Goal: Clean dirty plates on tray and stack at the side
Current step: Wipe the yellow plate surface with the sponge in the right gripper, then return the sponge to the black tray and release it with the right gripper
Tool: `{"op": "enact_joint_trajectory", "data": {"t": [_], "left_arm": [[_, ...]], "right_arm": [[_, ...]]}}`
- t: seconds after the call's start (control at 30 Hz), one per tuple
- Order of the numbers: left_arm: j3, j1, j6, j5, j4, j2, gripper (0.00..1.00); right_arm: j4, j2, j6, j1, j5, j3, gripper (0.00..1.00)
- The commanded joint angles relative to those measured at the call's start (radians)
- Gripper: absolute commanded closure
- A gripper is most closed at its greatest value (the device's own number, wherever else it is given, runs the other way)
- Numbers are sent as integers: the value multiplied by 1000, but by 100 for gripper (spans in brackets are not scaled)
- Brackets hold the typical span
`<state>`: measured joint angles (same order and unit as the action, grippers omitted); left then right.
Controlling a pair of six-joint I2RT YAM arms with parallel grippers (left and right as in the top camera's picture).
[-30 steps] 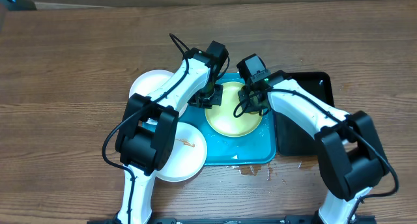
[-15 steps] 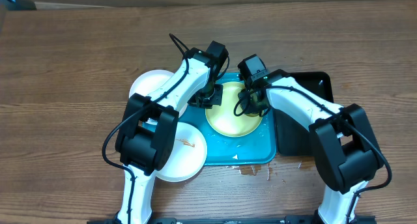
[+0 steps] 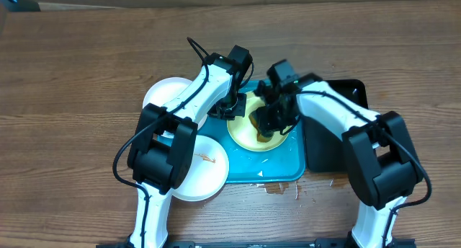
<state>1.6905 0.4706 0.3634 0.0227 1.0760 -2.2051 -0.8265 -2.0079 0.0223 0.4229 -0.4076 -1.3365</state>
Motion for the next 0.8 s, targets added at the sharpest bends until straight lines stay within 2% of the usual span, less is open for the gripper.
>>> {"op": "enact_joint_trajectory", "data": {"t": [0.0, 0.07, 0.13, 0.4, 0.57, 0.77], "left_arm": [[6, 1, 11, -3, -3, -13, 96], [6, 1, 10, -3, -1, -13, 96], [6, 1, 10, -3, 1, -13, 96], [6, 1, 10, -3, 3, -13, 94], [6, 1, 10, -3, 0, -13, 90], [6, 1, 11, 5, -16, -13, 86]], "right_arm": [[-32, 45, -65, -80, -275, -106, 96], [-83, 74, -83, -121, -321, -141, 96], [-145, 108, -83, -174, -283, -160, 96], [-337, 151, -80, -390, 79, -156, 96], [-308, 151, -69, -471, 187, -117, 96], [-175, 151, 5, -486, 264, -5, 96]]}}
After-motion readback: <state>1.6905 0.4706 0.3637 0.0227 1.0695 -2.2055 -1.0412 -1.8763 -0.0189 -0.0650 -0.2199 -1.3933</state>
